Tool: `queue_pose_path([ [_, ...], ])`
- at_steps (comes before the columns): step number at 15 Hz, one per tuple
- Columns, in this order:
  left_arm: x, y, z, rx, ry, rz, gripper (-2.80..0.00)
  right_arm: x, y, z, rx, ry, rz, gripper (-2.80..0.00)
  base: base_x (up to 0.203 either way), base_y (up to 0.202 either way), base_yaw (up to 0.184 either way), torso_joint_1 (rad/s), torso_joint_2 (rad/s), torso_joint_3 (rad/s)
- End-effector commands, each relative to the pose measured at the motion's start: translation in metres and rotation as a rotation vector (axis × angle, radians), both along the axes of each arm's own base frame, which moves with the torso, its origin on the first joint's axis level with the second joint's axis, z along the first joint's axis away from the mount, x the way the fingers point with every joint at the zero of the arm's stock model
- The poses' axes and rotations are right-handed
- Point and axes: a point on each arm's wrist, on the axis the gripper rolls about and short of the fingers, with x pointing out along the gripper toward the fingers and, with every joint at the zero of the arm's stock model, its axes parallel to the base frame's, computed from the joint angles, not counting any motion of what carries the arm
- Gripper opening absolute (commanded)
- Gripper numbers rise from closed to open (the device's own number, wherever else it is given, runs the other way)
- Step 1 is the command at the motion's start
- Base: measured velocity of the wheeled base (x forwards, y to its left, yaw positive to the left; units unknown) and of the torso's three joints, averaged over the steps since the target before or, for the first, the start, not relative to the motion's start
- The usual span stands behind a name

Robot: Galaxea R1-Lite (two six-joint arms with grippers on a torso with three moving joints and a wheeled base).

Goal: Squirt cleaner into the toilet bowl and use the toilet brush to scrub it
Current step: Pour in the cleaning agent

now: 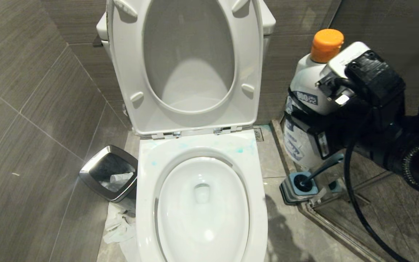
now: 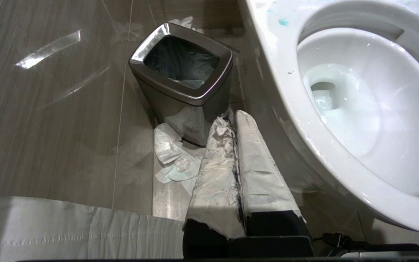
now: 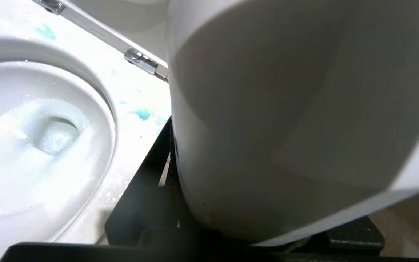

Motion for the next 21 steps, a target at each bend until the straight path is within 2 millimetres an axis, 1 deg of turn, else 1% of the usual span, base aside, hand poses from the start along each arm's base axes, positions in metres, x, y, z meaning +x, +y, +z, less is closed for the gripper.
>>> queue_pose_path([
  [1,0.0,0.0,0.0,0.0,0.001,0.001,-2.8,0.019,0.029,-0.014,-0.099,0.02,0.005,-2.8,0.0,0.0,0.0,0.0,0.0,0.0],
  [4,0.0,0.0,0.0,0.0,0.001,0.001,-2.8,0.037,0.052,-0.024,-0.185,0.021,-0.006,-2.8,0.0,0.0,0.0,0.0,0.0,0.0],
  [6,0.0,0.0,0.0,0.0,0.001,0.001,-2.8,0.047,0.066,-0.023,-0.236,0.001,-0.02,-2.8,0.0,0.0,0.0,0.0,0.0,0.0],
  [8,0.0,0.0,0.0,0.0,0.001,0.001,-2.8,0.054,0.079,-0.022,-0.312,-0.025,-0.035,-2.8,0.0,0.0,0.0,0.0,0.0,0.0],
  [11,0.0,0.0,0.0,0.0,0.001,0.001,-2.8,0.056,0.096,-0.018,-0.427,-0.058,-0.091,-2.8,0.0,0.0,0.0,0.0,0.0,0.0],
  [13,0.0,0.0,0.0,0.0,0.001,-0.001,-2.8,0.057,0.102,-0.018,-0.499,-0.071,-0.105,-2.8,0.0,0.0,0.0,0.0,0.0,0.0],
  [17,0.0,0.0,0.0,0.0,0.001,0.001,-2.8,0.058,0.106,-0.016,-0.692,-0.103,-0.121,-2.8,0.0,0.0,0.0,0.0,0.0,0.0],
  [18,0.0,0.0,0.0,0.0,0.001,0.001,-2.8,0.057,0.11,-0.016,-0.712,-0.1,-0.143,-2.8,0.0,0.0,0.0,0.0,0.0,0.0],
  [21,0.0,0.0,0.0,0.0,0.001,0.001,-2.8,0.056,0.118,-0.021,-0.766,-0.103,-0.134,-2.8,0.0,0.0,0.0,0.0,0.0,0.0],
])
